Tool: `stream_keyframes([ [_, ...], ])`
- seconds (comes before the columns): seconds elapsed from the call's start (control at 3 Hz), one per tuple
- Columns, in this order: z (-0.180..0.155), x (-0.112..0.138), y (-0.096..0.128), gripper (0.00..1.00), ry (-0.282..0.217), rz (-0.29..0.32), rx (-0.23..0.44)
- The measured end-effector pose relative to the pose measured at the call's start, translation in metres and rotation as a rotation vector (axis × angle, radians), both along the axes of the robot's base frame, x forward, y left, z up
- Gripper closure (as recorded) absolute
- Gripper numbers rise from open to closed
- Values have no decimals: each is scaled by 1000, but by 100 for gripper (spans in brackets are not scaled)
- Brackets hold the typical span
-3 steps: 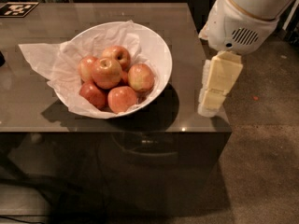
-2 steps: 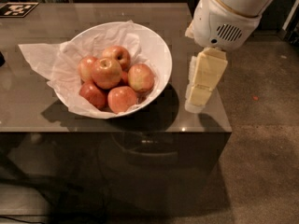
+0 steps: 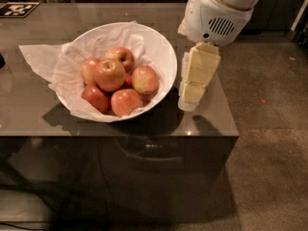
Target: Pick apple from white bowl
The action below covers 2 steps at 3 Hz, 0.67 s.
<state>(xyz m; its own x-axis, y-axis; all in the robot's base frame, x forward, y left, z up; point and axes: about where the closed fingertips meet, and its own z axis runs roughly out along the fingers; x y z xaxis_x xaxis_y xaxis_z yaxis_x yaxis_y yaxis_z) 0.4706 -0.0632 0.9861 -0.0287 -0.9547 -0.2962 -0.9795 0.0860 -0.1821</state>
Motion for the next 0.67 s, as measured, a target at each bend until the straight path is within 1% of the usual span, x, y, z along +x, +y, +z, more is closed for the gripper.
stream_keyframes([
  [0.33,6,8,6,0,-16,-15,58],
  [0.67,22,21,28,0,-13,-30,116],
])
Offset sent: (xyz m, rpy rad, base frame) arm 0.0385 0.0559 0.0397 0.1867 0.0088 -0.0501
